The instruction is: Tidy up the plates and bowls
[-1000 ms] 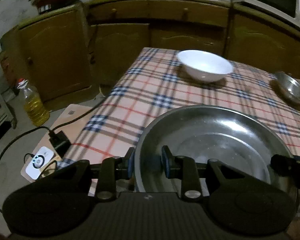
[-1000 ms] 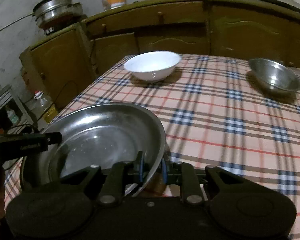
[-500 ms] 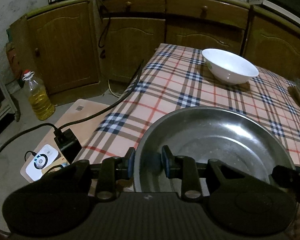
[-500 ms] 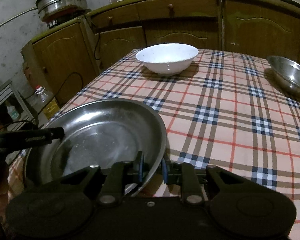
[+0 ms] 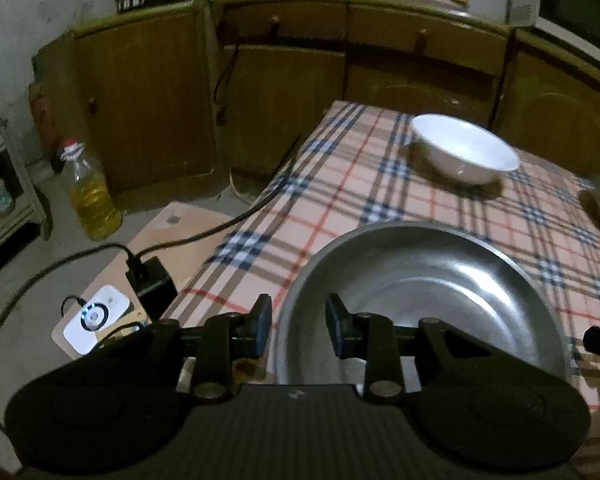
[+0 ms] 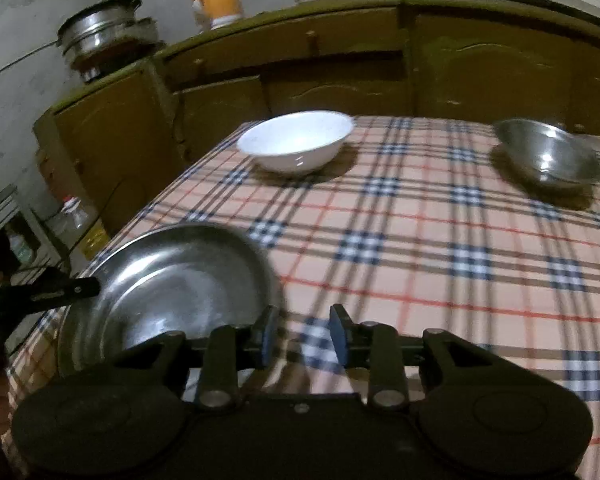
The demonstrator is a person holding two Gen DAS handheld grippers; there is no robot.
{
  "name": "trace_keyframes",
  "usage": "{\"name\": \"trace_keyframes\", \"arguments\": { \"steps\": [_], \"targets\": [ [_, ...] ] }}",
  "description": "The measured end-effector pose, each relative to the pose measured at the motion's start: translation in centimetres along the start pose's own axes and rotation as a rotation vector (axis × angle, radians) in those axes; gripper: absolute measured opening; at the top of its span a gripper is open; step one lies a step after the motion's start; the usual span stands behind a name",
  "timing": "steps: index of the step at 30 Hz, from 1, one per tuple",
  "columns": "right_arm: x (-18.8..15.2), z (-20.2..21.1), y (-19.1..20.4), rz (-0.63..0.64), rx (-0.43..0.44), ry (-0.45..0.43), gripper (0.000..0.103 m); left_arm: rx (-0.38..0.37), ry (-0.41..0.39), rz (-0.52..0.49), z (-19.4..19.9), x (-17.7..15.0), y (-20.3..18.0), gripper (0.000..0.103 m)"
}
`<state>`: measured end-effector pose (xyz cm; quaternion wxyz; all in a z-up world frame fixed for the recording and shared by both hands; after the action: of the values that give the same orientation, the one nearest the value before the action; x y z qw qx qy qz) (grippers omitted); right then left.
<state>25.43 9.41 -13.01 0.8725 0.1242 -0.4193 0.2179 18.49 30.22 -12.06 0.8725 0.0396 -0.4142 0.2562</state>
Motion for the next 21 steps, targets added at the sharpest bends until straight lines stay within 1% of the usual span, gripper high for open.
{"name": "trace_keyframes", "arguments": {
  "steps": [1, 3, 5, 9, 11, 14, 19, 21],
  "targets": [
    [0.0, 0.5, -0.7, -0.004, -0.009, -0.004, 0.038, 0.000, -0.008, -0.011, 0.4, 0.1, -0.4, 0.032],
    [0.0, 1.4, -2.1, -0.010, -0.026, -0.012, 0.044, -0.026, -0.015, -0.022, 1.3, 0.1, -1.7, 0.035],
    [0.1, 2.5, -3.9, -0.020, -0.050, -0.022, 0.048, -0.044, -0.029, -0.042, 2.1, 0.2, -3.2, 0.036],
    [0.2, 4.8, -7.9, -0.052, -0.096, -0.042, 0.050, -0.099, -0.043, -0.069, 3.5, 0.3, -6.8, 0.037],
    [0.3, 5.9, -10.1, -0.079, -0.119, -0.050, 0.051, -0.138, -0.041, -0.081, 4.1, 0.3, -9.0, 0.037],
    [0.4, 7.2, -13.2, -0.111, -0.152, -0.065, 0.057, -0.189, -0.042, -0.111, 4.8, 0.0, -12.6, 0.041],
    [0.9, 9.0, -18.5, -0.144, -0.210, -0.088, 0.059, -0.257, -0.034, -0.164, 5.3, -0.8, -18.9, 0.045],
    [1.1, 9.4, -20.2, -0.144, -0.231, -0.092, 0.061, -0.284, -0.028, -0.183, 5.3, -1.1, -21.3, 0.049]
  ]
}}
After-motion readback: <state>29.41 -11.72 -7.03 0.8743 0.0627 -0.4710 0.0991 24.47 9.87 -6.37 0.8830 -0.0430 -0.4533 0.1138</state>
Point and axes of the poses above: each gripper's, at about its wrist camera, not at the fingertips, and z roughly against the way its jaws point, y to its left, x to its top, the point moved 9 cm from there along -z, roughly the way its jaws point, and after that the axes turned 11 degrees about z, right-handed, at the moved point
